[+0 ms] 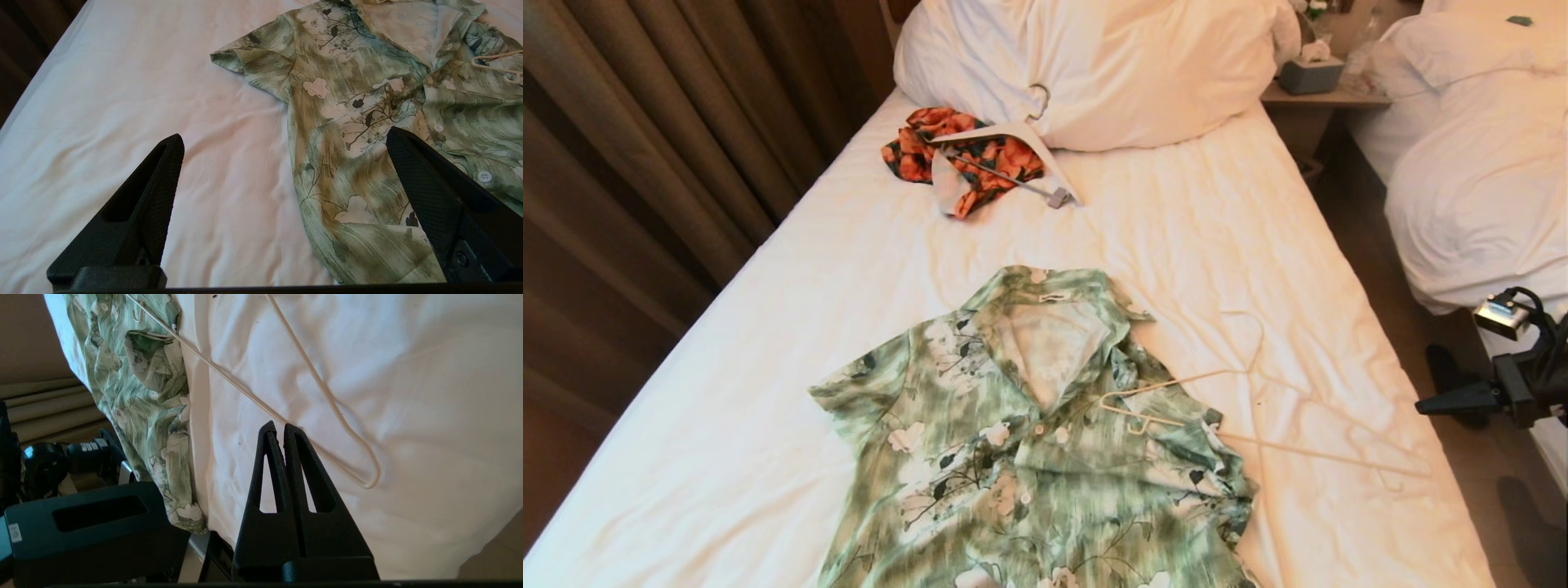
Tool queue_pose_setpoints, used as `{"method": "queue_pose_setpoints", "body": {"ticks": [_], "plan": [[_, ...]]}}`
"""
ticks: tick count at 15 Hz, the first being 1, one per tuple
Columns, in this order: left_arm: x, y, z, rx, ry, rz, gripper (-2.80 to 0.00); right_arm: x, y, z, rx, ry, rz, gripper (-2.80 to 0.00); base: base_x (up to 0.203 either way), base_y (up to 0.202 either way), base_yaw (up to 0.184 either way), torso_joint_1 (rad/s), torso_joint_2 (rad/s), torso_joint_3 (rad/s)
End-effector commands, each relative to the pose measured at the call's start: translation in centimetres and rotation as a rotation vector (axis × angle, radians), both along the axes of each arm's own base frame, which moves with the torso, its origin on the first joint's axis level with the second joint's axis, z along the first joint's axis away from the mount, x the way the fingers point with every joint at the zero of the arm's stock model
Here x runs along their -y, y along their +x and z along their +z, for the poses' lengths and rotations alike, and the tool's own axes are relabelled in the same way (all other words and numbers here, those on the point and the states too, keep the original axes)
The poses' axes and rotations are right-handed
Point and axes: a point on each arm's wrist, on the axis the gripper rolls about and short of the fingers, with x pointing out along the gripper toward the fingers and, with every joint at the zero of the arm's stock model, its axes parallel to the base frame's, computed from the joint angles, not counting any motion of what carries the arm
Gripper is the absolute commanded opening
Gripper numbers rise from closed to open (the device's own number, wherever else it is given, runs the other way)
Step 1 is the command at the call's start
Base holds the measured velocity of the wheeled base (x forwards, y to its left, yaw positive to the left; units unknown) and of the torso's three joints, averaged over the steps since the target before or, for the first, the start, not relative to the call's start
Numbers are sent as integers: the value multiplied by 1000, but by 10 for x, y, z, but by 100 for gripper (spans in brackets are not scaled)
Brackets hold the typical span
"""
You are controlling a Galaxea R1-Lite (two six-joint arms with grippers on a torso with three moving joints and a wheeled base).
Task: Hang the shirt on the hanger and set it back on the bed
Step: Lift the shirt and hanger
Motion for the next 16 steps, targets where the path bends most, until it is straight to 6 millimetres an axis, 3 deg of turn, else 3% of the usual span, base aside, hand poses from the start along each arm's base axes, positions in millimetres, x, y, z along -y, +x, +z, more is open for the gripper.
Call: {"method": "queue_pose_setpoints", "body": {"ticks": [1,6,7,10,16], "plan": [[0,0,0,-1,0,0,0,11,7,-19,-17,27,18,-280,0,0,0,0,0,0],[0,0,0,-1,0,0,0,10,23,-34,19,44,86,-280,0,0,0,0,0,0],[0,0,0,-1,0,1,0,6,27,-34,30,45,101,0,0,0,0,0,0,0],[0,0,0,-1,0,0,0,-15,38,-33,55,75,163,0,0,0,0,0,0,0],[0,0,0,-1,0,1,0,-38,69,-53,80,132,238,0,0,0,0,0,0,0]]}}
